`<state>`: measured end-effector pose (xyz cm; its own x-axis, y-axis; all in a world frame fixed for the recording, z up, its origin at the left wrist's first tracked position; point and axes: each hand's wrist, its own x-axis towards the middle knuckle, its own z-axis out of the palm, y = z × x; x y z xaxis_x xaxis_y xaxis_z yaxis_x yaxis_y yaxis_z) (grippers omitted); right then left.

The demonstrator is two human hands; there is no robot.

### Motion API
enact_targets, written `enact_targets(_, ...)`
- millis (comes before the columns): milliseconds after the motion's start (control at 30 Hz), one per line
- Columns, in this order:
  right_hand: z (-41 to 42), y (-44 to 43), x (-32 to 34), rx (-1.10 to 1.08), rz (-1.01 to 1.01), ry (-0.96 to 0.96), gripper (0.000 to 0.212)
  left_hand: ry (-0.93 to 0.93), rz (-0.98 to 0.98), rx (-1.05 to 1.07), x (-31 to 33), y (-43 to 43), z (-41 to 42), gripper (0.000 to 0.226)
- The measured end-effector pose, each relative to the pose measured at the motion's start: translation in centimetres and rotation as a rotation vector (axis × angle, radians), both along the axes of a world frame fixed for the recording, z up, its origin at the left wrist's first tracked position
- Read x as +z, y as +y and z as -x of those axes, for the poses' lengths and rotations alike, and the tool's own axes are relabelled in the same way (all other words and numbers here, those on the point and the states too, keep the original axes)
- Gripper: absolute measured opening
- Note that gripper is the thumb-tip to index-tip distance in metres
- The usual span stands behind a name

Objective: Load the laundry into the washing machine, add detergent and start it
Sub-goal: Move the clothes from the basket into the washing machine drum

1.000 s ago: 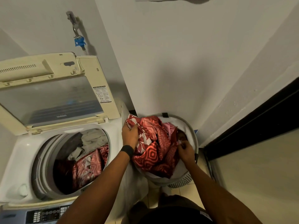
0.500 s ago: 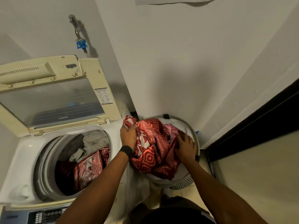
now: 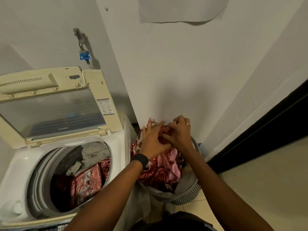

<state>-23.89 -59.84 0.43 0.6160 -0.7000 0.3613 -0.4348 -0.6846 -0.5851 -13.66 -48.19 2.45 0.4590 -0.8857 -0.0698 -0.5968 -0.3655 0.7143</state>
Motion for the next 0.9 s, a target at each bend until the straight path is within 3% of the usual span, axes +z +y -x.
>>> enact_targets(100,-0.1,-0.7,1.1,0.085,-0.129,-0.046,0.036,-0.036,0.043,0.002,0.8,-0.1,-0.4,0.046)
enact_targets(267,0.7,-1.3,1.9,0.381,-0.884,-0.115,0.079,0.135,0.051,-0.093,3.1,1.0,0.7,0.040)
enact_targets(433,3.8,-2.0,-0.3,0.455,-1.267,-0.145,0.074,0.289,0.124,0.074,3.9,1.9,-1.5,0.011)
enact_targets(533,4.3,-1.6,-1.5,0.539,-1.054,0.160,0.058,0.388,0.197,0.092,5.3,2.4,-2.7,0.019)
enact_targets(567,4.1,-1.3,-1.7,0.502,-0.969,0.181,0.047,0.400,0.205,0.081,6.1,2.3,-2.7,0.019)
enact_targets(667,3.1,-1.4,-1.6,0.349,-0.893,0.048,0.030,0.448,0.249,0.108,7.6,1.6,-2.8,0.016)
enact_targets(767,2.1,-1.8,1.4,0.357,-0.816,-0.024,0.019,0.468,0.313,0.218,8.8,1.7,-4.0,0.015)
enact_targets(900,0.7,-4.4,9.3,0.297,-0.499,-0.229,0.010,0.470,0.281,0.137,12.6,1.7,-5.3,0.033)
